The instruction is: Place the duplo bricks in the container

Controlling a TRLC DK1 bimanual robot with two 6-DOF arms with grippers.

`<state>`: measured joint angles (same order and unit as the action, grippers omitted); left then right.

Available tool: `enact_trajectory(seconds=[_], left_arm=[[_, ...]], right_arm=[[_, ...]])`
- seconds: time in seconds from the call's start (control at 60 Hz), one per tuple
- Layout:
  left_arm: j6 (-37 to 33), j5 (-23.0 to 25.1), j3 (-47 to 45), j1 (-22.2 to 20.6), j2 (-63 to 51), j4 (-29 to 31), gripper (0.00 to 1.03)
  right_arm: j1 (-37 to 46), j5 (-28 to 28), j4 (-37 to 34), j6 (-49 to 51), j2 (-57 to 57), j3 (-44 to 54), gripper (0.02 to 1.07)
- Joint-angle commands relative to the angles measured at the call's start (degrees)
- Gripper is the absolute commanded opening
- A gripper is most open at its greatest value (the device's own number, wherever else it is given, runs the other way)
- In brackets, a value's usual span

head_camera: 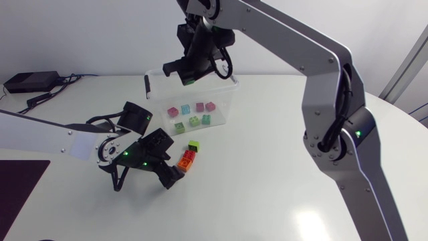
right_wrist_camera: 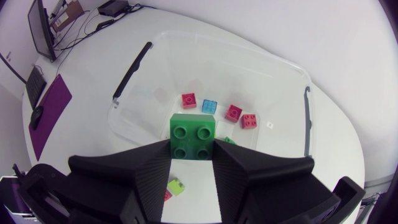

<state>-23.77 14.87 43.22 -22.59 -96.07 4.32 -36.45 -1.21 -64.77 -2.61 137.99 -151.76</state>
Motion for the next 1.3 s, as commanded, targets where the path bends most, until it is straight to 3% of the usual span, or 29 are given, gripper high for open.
enact_trajectory(seconds=[0.0,0.217,0.333,0.383,0.417,0.617,0.933,1.083,1.117,1.183,1.25,1.283], left_arm=[[1.2,0.0,0.6,-0.3,-0.9,-0.5,0.98],[1.2,0.0,0.5,-0.2,-0.8,-0.6,0.98],[1.3,0.0,0.5,-0.4,-0.6,-0.7,0.98],[1.3,0.0,0.4,-0.4,-0.6,-0.8,0.98],[1.3,0.0,0.4,-0.4,-0.6,-0.8,0.98],[2.0,-0.3,1.0,-1.1,-1.0,-1.6,0.98],[4.8,-4.6,4.3,-3.6,-5.6,-3.3,0.96],[5.7,-5.5,4.8,-4.0,-7.2,-4.0,0.82],[5.8,-5.6,5.0,-4.1,-7.8,-4.2,0.75],[6.2,-5.7,5.4,-4.2,-8.5,-4.7,0.57],[6.4,-6.1,5.4,-4.2,-8.7,-5.5,0.2],[6.3,-6.2,5.4,-4.2,-8.7,-5.5,0.2]], right_arm=[[1.1,0.6,-1.1,-1.4,1.8,-2.0,0.27],[2.6,1.3,-1.2,-2.2,2.5,-2.4,0.31],[2.7,2.4,-1.2,-2.6,2.5,-2.4,0.85],[2.7,2.9,-1.3,-2.6,2.2,-2.5,0.98],[2.8,3.0,-1.3,-2.6,2.0,-2.4,1.01],[3.0,3.6,-1.9,-2.6,-2.8,1.1,1.02],[1.1,3.5,9.7,-2.1,-24.0,34.3,1.02],[-0.1,2.8,14.1,-1.2,-30.2,46.6,1.02],[-0.6,2.7,15.1,-0.7,-31.1,49.1,1.02],[-1.3,2.4,17.6,0.0,-32.8,54.6,1.02],[-1.6,2.1,19.7,0.2,-33.7,58.6,1.02],[-1.6,1.9,20.6,0.3,-33.9,60.2,1.02]])
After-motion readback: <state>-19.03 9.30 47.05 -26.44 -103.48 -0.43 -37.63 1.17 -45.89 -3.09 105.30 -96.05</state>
